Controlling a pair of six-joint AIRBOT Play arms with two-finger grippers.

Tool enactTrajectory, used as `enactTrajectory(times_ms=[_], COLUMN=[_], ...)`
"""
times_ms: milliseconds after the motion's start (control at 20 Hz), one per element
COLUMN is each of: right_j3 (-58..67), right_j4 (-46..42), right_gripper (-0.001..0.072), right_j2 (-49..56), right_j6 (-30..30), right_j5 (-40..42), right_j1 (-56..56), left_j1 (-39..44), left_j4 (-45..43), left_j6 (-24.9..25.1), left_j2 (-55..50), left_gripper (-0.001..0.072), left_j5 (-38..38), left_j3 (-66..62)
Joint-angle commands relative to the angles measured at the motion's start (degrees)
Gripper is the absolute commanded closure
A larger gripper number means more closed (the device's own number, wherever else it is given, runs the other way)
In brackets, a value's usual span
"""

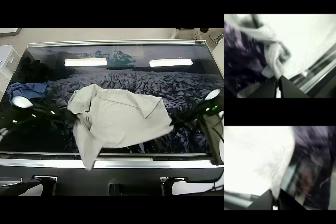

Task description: Fold the clothes and pants, and hang the long-sleeved shirts on hangers.

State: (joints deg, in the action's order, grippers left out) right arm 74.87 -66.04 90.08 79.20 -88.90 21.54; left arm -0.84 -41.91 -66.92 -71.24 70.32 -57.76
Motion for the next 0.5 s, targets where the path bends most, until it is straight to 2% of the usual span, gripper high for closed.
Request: enactTrajectory(times_ms=[0,100,200,300,450], right_j3=[14.8,26.4,34.9,38.5,38.7], right_j4=[4.0,3.8,2.3,1.9,0.3], right_gripper=[0.0666,0.0666,0.0666,0.0666,0.0666], right_j2=[-10.5,-17.9,-25.1,-32.1,-41.0], right_j6=[-0.8,-0.8,-0.8,0.4,3.3], right_j5=[6.7,16.1,24.7,27.7,27.0], right_j1=[-0.3,-0.3,-0.3,-0.3,-0.3], left_j1=[-5.9,-9.5,-12.6,-14.0,-14.1], left_j4=[0.1,-1.1,-4.0,-5.1,-5.2], left_j6=[-2.7,-3.3,-4.2,-5.0,-8.7], left_j2=[9.0,15.2,20.7,25.4,31.5], left_gripper=[0.0684,0.0684,0.0684,0.0684,0.0684], left_j5=[-1.1,-6.4,-14.9,-19.7,-18.8], left_j3=[-14.8,-27.6,-38.9,-44.9,-45.8])
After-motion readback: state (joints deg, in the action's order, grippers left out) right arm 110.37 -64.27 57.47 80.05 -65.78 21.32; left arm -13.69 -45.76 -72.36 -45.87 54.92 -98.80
